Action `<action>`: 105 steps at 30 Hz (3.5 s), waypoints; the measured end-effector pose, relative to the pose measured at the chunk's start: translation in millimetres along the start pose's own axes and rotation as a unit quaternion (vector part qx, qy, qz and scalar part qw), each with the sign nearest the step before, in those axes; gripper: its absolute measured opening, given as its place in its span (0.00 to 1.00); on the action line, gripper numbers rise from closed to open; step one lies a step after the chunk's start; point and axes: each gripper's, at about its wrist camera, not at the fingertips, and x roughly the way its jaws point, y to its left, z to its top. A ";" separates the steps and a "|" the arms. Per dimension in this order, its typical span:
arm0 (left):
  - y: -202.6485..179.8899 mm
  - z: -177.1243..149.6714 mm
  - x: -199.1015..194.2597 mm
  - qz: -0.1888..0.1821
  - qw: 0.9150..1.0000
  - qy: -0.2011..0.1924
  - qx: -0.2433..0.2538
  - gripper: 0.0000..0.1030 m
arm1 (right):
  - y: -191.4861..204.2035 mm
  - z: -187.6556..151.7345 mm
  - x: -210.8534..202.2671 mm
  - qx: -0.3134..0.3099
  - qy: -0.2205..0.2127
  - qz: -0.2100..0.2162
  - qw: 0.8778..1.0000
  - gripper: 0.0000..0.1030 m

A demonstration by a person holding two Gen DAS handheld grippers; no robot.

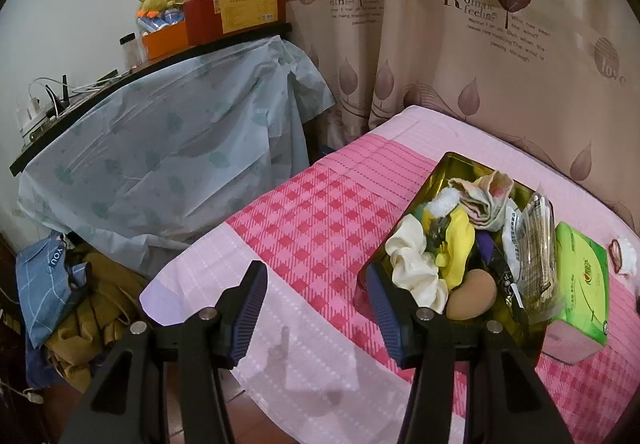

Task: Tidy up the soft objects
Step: 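Move the right gripper to the rolled white sock and grasp it, then grasp the red-trimmed white sock with the left gripper while the right gripper holds the rolled sock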

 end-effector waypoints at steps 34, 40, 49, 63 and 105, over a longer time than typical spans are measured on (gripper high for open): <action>-54.0 -14.4 -1.1 -0.006 0.995 -0.015 0.097 0.51 | -248.1 -27.9 76.4 0.193 0.050 -0.164 0.966 0.79; -89.8 -16.2 -13.5 -0.045 0.992 -0.020 0.114 0.51 | -247.9 -27.0 81.7 0.182 0.065 -0.147 0.970 0.48; -177.9 -21.4 -43.8 -0.142 0.975 -0.029 0.167 0.51 | -254.0 -48.7 40.5 0.164 0.044 -0.166 0.971 0.45; -315.2 -32.7 -69.8 -0.258 0.939 -0.013 0.225 0.58 | -300.6 -125.7 -48.0 0.170 0.060 -0.244 0.953 0.45; -527.4 -27.2 54.9 -0.297 0.909 0.058 0.286 0.70 | -312.6 -137.1 -48.0 0.189 0.083 -0.228 0.952 0.49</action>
